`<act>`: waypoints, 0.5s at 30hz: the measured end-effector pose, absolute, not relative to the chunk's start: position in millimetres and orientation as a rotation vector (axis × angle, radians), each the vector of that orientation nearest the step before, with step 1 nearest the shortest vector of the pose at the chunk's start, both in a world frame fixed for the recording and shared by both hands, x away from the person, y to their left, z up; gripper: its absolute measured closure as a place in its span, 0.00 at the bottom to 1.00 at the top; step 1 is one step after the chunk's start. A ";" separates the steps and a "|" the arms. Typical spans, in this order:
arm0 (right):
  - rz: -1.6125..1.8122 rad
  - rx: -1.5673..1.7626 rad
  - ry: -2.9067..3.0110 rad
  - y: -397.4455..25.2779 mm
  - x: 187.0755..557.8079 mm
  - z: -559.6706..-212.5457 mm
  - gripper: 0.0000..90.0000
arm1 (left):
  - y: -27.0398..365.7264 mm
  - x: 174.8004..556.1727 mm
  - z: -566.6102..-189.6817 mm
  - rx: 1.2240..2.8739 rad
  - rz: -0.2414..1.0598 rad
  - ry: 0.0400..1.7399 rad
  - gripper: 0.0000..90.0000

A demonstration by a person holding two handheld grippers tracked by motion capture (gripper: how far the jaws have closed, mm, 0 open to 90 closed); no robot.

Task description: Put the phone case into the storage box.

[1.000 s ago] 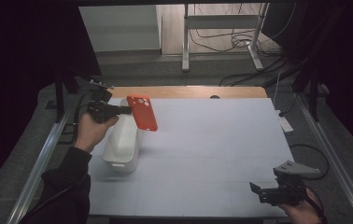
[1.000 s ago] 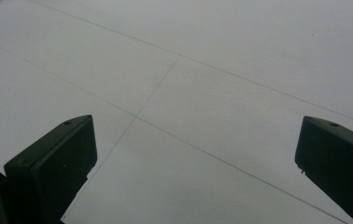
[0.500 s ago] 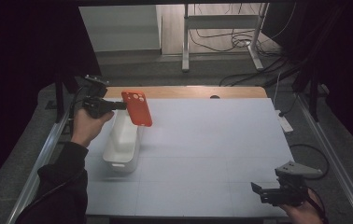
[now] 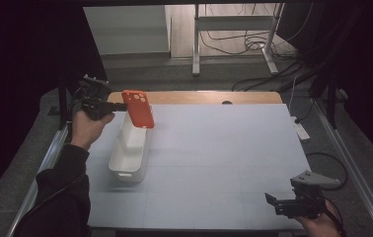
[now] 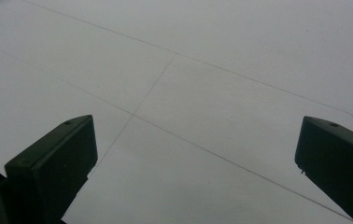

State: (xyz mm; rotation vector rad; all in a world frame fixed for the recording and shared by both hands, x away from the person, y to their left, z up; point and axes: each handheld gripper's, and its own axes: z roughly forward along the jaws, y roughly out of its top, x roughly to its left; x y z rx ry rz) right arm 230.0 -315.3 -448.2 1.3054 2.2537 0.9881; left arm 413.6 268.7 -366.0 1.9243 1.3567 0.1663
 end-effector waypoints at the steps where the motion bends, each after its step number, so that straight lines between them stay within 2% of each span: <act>1: 0.987 1.304 2.254 -315.2 229.9 -448.1 0.00 | 270.0 414.7 -365.7 1.923 0.172 1.361 0.99; 15: 0.988 1.302 2.263 -314.9 230.2 -448.3 0.00 | 280.1 428.6 -366.8 1.902 0.218 1.422 0.99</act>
